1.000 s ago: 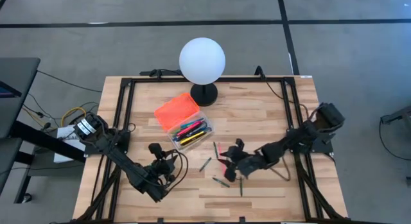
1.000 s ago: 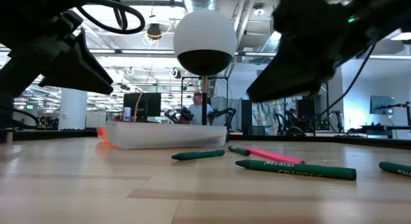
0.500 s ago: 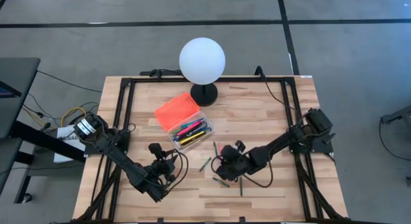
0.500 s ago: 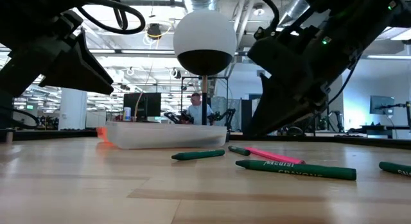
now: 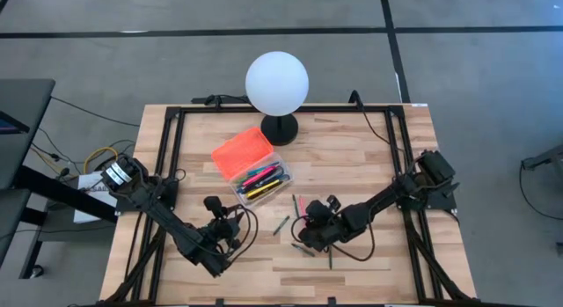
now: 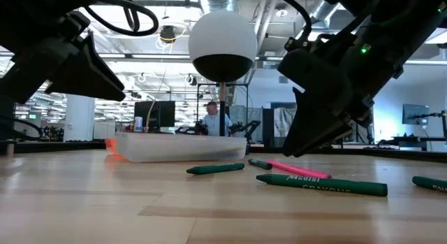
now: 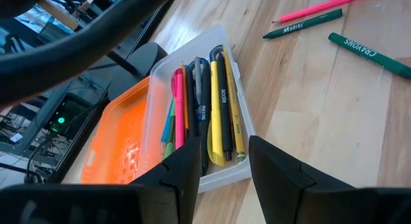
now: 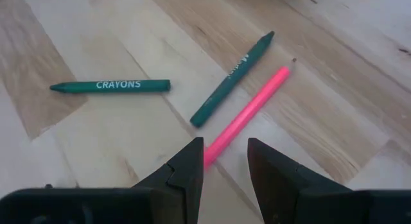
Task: Pick & place school supplies into a supply box
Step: Put the pink pencil into the orange supply box
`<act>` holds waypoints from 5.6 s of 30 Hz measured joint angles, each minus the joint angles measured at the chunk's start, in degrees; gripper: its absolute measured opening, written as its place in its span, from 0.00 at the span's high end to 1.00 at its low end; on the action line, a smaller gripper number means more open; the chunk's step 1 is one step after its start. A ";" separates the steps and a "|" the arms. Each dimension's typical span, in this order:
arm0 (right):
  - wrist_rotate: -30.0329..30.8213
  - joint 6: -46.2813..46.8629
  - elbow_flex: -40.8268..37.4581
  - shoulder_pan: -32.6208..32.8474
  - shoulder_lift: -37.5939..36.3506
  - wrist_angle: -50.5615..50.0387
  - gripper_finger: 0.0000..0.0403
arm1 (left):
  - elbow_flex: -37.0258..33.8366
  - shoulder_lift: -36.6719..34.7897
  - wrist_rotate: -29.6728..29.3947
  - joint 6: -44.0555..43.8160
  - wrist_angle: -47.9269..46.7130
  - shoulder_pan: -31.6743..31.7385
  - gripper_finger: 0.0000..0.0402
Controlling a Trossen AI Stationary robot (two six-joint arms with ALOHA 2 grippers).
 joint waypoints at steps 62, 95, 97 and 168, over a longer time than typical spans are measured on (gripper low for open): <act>-29.56 -28.48 7.10 -16.33 1.49 -25.69 0.95 | 0.04 0.00 0.81 -0.22 0.10 0.26 0.68; -32.20 -36.70 7.16 -17.28 1.42 -27.46 0.98 | 0.04 0.00 1.69 -0.16 -0.07 0.26 0.68; -30.86 -36.70 7.19 -17.10 1.42 -28.06 0.99 | 0.04 0.00 1.70 -0.16 -0.07 0.26 0.68; -16.72 -88.94 20.20 -22.98 4.44 5.14 1.00 | 0.04 -0.02 2.84 -3.92 -6.55 0.26 0.68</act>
